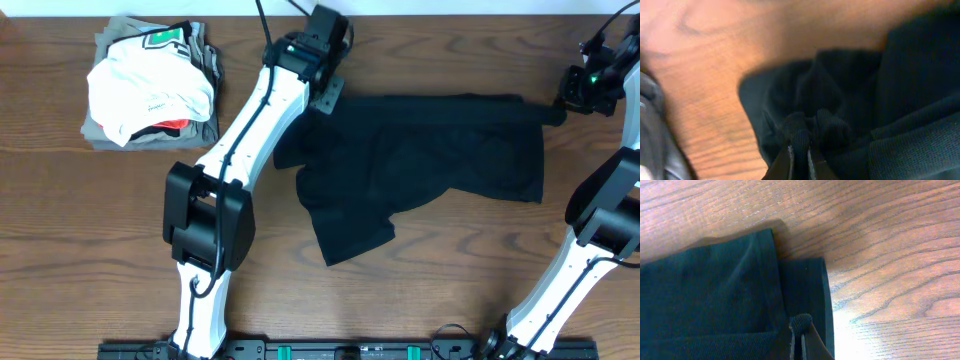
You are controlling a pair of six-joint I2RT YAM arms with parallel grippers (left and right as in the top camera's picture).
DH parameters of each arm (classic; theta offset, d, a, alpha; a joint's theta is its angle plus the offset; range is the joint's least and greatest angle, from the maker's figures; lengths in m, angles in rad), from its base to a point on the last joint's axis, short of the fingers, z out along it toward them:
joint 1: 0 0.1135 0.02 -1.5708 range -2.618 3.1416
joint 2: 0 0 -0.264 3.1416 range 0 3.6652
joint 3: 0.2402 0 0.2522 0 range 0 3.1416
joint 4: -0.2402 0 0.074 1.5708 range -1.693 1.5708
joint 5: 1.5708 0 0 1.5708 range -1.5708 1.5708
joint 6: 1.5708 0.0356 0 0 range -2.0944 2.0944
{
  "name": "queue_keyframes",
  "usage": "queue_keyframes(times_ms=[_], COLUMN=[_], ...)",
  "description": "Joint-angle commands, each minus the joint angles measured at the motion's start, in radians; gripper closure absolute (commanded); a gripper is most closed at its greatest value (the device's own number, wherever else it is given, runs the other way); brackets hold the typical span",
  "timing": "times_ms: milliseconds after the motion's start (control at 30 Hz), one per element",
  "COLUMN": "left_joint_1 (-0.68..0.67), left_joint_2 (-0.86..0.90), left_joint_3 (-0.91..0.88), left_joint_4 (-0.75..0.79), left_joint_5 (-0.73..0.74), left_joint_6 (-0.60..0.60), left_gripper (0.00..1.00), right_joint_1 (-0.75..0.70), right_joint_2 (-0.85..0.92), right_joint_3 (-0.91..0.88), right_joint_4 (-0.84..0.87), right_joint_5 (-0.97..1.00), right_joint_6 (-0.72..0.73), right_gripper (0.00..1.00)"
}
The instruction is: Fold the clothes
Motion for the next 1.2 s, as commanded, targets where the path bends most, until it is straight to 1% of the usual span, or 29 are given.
queue_keyframes(times_ms=[0,33,100,133,200,233,300,400,467,533,633,733,767,833,900,933,1033,1167], left_joint_1=[0.022,0.023,0.023,0.023,0.023,0.023,0.023,0.023,0.023,0.023,0.025,0.03,0.032,0.037,0.04,0.042,0.048,0.051], left_joint_2=[0.005,0.005,0.005,0.005,0.005,0.005,0.005,0.005,0.005,0.005,0.005,0.005,0.005,0.005,0.005,0.005,0.003,-0.02], left_joint_3=[-0.05,-0.06,-0.077,-0.081,-0.082,-0.082,-0.082,-0.082,-0.082,-0.082,-0.082,-0.082,-0.082,-0.082,-0.082,-0.082,-0.082,-0.074], left_joint_4=[-0.006,-0.005,-0.004,-0.004,-0.003,0.0,0.015,0.04,0.052,0.056,0.055,0.055,0.055,0.055,0.055,0.054,0.046,-0.005], left_joint_5=[-0.015,-0.015,-0.016,-0.016,-0.016,-0.016,-0.016,-0.016,-0.016,-0.017,-0.017,-0.017,-0.017,-0.017,-0.017,-0.017,-0.016,-0.016], left_joint_6=[0.007,0.007,0.007,0.007,0.007,0.007,0.007,0.007,0.007,0.007,0.007,0.007,0.007,0.007,0.007,0.007,0.006,0.006], left_gripper=[0.94,0.89,0.54,0.44,0.18,0.12,0.04,0.02,0.0,0.02,0.02,0.02,0.02,0.02,0.02,0.02,0.02,0.02], right_joint_1=[-0.027,-0.027,-0.026,-0.026,-0.026,-0.026,-0.026,-0.026,-0.026,-0.026,-0.027,-0.026,-0.026,-0.026,-0.027,-0.027,-0.027,-0.027], right_joint_2=[-0.04,-0.04,-0.04,-0.04,-0.04,-0.04,-0.04,-0.04,-0.04,-0.04,-0.036,-0.027,-0.025,-0.025,-0.025,-0.025,-0.026,-0.027], right_joint_3=[0.004,0.004,0.004,0.004,0.004,0.004,0.004,0.004,0.003,0.003,0.003,0.002,-0.002,-0.013,-0.016,-0.016,-0.016,-0.015], right_joint_4=[0.005,0.005,0.005,0.005,0.005,0.005,0.003,0.002,0.002,0.002,0.001,-0.016,-0.021,-0.029,-0.035,-0.04,-0.058,-0.097], right_joint_5=[0.062,0.062,0.062,0.062,0.062,0.062,0.062,0.063,0.063,0.063,0.063,0.063,0.063,0.062,0.063,0.062,0.062,0.016], right_joint_6=[-0.013,-0.013,-0.013,-0.013,-0.013,-0.013,-0.013,-0.013,-0.013,-0.013,-0.013,-0.012,-0.012,-0.012,-0.012,-0.012,-0.008,-0.008], right_gripper=[0.99,0.99,0.99,0.99,0.99,0.99,0.99,0.99,0.97,0.92,0.89,0.82,0.76,0.69,0.67,0.67,0.74,0.91])
